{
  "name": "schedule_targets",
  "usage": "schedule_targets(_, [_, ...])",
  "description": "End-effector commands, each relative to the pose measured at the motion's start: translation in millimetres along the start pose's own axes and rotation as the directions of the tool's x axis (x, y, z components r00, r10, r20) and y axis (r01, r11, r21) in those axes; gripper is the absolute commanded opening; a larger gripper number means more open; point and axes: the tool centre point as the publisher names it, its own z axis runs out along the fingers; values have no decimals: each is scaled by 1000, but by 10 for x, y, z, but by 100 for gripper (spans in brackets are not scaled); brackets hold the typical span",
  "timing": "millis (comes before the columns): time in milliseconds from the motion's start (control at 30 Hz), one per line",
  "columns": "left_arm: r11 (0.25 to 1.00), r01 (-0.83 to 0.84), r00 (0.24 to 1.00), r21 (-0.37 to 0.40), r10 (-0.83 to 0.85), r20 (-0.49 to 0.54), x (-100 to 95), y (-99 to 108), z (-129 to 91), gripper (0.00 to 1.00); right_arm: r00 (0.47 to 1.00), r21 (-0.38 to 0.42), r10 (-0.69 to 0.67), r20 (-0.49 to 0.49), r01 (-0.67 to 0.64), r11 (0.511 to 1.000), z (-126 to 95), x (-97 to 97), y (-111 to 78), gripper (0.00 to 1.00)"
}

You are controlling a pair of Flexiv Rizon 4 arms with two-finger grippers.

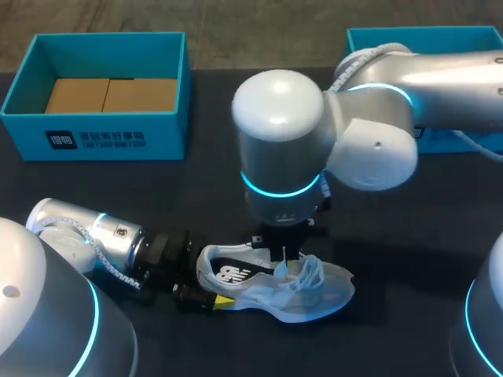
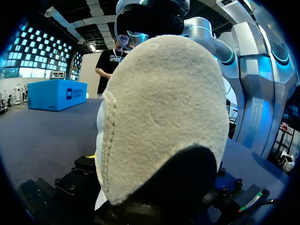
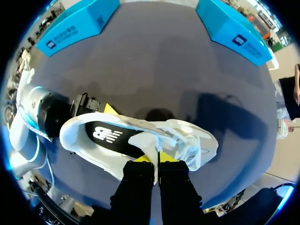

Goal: Take the shoe out of the shoebox, open the shoe tongue, remove and reinsert the insole, then place the shoe into the shoebox

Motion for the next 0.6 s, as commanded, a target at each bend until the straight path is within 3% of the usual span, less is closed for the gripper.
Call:
schedule_targets(33, [1000,1,1000,-2,-1,2,9,30,-14,0,654,28,754,-61,-754,656,-45,-151,-37,0])
schedule_targets(433, [1000,1,1000,-2,-1,2,9,30,-14,0,693,125,702,-164,-691,712,-191,-376,60,0])
schedule_targets(600, [1000,1,1000,-2,-1,2,9,30,-14,0,699,193,668,-255,-640,744,-197,-547,90,0])
